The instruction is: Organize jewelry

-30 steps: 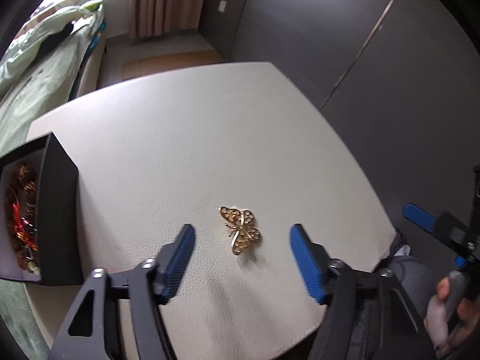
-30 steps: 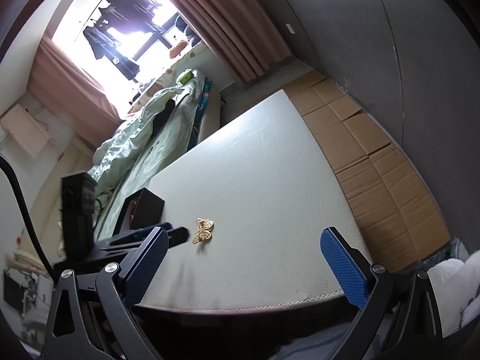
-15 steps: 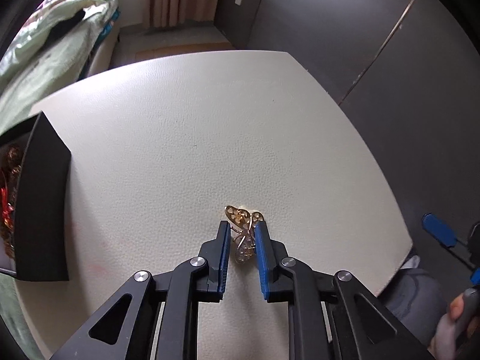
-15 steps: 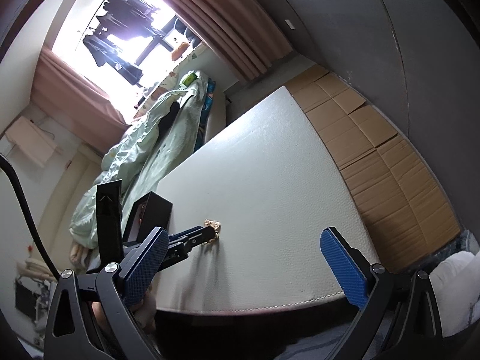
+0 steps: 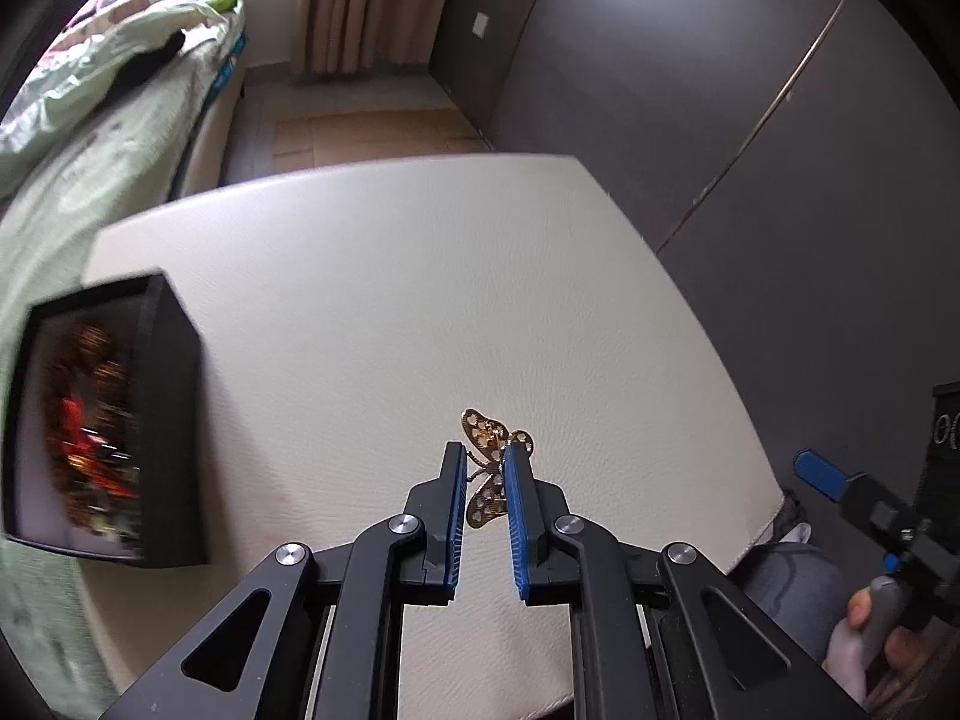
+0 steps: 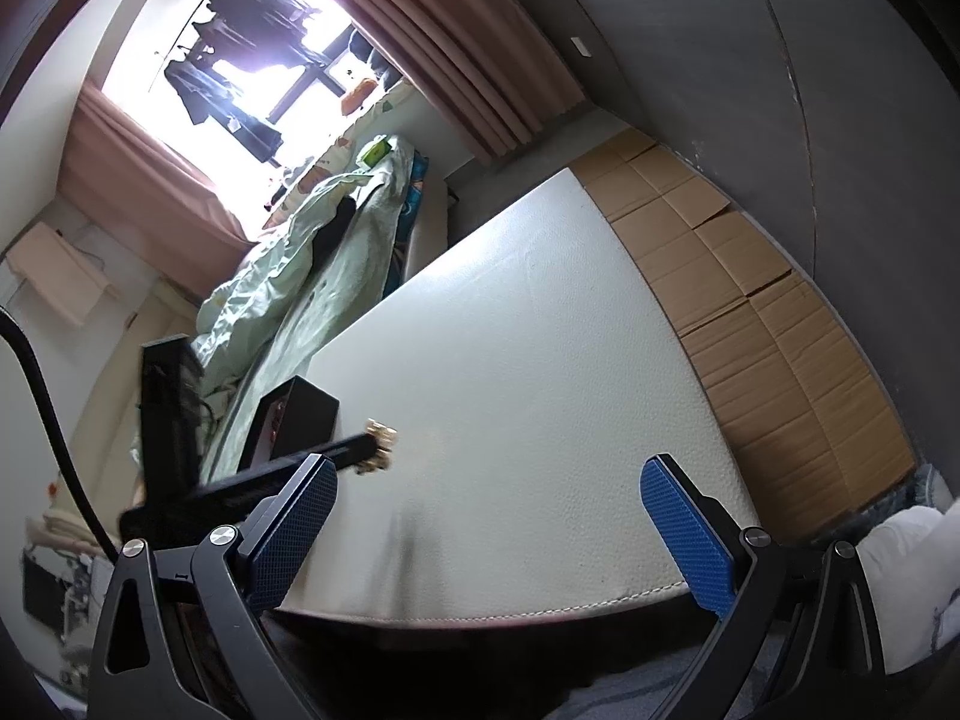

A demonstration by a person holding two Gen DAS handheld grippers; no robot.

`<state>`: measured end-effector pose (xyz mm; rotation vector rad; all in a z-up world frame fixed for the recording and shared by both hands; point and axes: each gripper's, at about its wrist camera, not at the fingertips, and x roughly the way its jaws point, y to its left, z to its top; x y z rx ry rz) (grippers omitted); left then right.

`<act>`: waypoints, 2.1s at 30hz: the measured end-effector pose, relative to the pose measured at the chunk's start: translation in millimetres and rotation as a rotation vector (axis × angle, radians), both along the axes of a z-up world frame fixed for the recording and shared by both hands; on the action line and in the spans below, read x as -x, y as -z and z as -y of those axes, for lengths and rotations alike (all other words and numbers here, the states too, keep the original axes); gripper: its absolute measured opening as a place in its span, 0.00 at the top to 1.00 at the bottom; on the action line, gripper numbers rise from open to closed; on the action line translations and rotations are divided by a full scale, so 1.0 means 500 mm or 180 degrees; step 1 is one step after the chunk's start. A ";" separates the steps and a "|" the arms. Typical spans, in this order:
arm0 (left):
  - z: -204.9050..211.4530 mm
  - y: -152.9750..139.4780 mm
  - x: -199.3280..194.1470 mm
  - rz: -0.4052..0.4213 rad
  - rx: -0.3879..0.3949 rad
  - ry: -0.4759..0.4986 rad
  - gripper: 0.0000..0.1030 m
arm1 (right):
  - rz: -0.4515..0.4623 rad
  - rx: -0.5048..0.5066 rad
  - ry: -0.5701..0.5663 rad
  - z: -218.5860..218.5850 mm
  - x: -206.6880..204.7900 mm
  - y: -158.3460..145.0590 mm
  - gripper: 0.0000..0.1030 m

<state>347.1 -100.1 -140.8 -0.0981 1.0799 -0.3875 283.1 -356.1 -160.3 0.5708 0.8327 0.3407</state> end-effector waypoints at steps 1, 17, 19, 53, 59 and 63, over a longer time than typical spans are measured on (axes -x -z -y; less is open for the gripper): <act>-0.010 -0.011 0.003 0.0031 -0.0004 -0.0014 0.87 | 0.0003 0.0024 -0.0006 -0.004 0.000 -0.001 0.00; -0.193 -0.131 0.026 0.0414 -0.0128 -0.0461 0.89 | 0.0111 0.0148 -0.0173 -0.062 -0.003 -0.011 0.00; -0.205 -0.134 0.029 0.0420 -0.0099 -0.0476 0.89 | 0.0120 0.0175 -0.0244 -0.086 -0.008 -0.012 0.00; -0.437 -0.058 0.103 0.0521 0.0575 -0.1095 0.22 | -0.0149 0.1326 -0.0670 -0.436 -0.131 0.078 0.29; -0.470 -0.033 0.117 0.0566 0.0724 -0.1228 0.22 | -0.0078 0.1615 -0.0761 -0.468 -0.143 0.077 0.29; -0.490 -0.018 0.122 0.0559 0.0837 -0.1315 0.22 | -0.0065 0.1763 -0.0797 -0.483 -0.150 0.078 0.29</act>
